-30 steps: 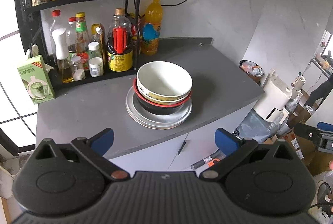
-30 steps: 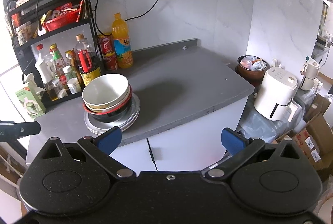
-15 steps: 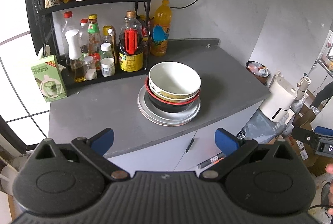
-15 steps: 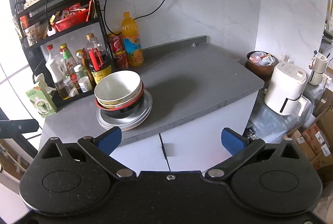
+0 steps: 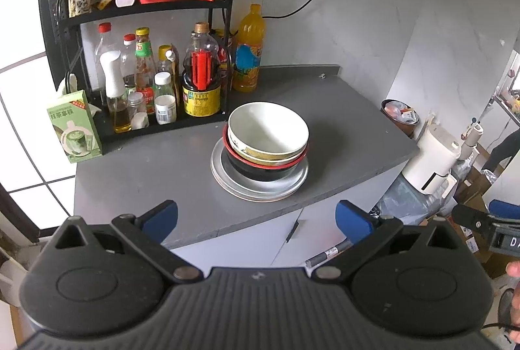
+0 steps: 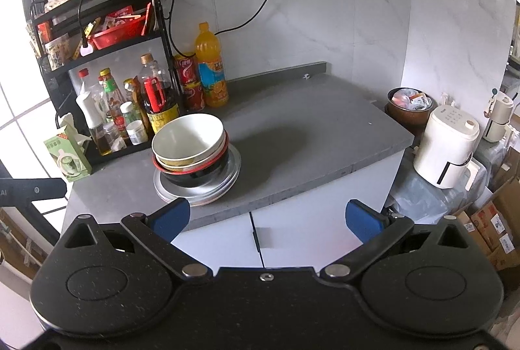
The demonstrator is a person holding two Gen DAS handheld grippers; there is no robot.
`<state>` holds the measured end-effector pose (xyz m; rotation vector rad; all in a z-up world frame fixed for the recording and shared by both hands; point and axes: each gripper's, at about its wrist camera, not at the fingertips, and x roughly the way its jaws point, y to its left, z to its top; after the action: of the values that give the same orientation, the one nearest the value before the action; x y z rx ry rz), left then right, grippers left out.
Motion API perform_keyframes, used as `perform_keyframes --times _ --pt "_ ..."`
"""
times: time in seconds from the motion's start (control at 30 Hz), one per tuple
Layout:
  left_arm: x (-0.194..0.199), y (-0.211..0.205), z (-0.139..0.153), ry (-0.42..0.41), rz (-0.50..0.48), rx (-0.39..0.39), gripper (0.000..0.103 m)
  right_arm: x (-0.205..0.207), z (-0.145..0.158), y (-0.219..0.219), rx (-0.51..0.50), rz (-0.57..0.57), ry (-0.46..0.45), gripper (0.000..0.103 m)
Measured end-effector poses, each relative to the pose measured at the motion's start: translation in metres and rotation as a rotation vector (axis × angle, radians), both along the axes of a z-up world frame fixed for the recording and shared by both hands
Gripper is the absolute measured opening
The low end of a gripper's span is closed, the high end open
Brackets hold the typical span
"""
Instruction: Organize plates and bowls
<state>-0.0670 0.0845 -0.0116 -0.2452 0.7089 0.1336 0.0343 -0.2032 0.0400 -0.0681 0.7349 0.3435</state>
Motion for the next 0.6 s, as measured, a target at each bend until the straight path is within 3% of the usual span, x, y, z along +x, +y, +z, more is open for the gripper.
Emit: perform_keyframes --times 0.6 --pt "-0.0038 0.0039 -0.0025 0.003 -0.035 -0.002 0.102 -0.0046 0.0019 0.0067 0.002 0.016 0.007 0.103"
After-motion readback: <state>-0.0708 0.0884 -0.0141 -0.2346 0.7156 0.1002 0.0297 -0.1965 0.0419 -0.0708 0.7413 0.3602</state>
